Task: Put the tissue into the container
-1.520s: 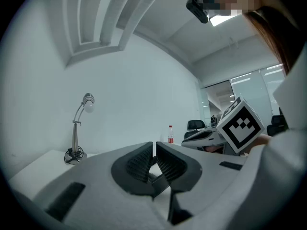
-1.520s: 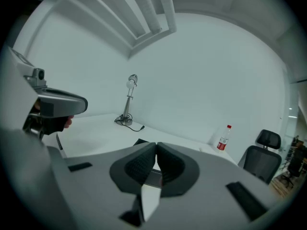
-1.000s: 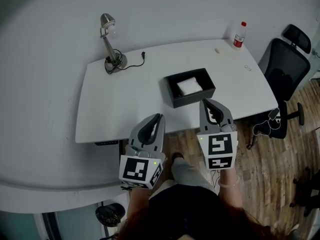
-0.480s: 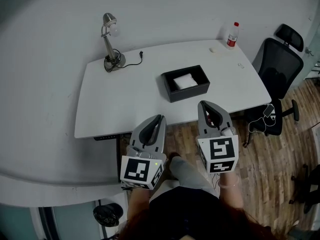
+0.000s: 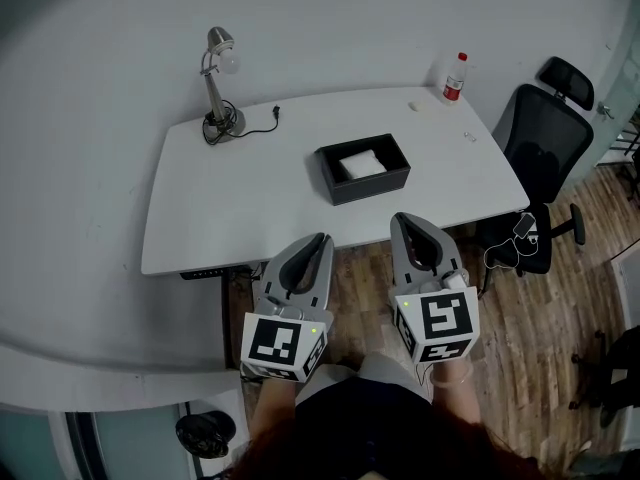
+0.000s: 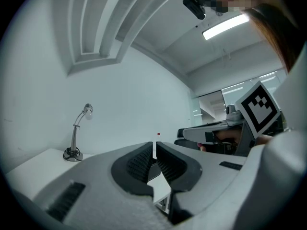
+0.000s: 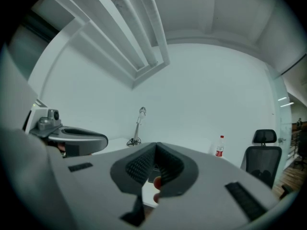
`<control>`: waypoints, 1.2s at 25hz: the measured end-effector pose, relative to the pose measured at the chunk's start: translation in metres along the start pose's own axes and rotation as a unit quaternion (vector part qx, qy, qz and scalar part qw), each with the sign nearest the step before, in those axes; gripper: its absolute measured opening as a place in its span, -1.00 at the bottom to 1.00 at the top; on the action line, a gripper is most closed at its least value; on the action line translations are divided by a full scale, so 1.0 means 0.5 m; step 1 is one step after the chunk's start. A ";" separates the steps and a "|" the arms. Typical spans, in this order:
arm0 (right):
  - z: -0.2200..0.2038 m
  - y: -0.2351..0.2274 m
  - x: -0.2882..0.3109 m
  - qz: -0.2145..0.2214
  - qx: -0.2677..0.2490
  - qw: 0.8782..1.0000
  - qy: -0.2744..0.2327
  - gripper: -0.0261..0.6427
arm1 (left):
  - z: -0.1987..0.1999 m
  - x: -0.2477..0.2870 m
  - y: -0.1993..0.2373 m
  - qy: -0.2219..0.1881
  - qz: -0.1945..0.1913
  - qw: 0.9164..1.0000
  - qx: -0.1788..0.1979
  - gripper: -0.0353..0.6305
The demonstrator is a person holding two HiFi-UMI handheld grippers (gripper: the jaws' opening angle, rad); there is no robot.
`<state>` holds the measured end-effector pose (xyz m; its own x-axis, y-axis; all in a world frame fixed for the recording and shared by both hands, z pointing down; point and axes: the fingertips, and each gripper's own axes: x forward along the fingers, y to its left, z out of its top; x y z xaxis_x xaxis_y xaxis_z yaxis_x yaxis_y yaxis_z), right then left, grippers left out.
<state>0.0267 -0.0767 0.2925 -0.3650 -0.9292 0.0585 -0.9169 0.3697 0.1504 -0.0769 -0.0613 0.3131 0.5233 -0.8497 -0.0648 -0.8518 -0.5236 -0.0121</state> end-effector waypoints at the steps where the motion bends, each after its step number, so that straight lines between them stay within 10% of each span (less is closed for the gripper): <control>1: 0.001 0.002 -0.003 0.000 -0.002 1.000 -0.001 -0.87 | 0.000 0.000 -0.002 0.000 -0.001 1.000 -0.001 -0.77; 30: 0.015 -0.060 -0.198 0.024 -0.035 0.998 -0.041 -0.87 | 0.005 -0.056 -0.176 0.013 0.038 0.999 0.001 -0.77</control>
<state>0.0892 0.0044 0.2748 -0.4238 -0.9057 -0.0133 -0.8850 0.4110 0.2187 -0.0167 0.0089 0.3137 0.4569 -0.8887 -0.0387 -0.8895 -0.4568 -0.0104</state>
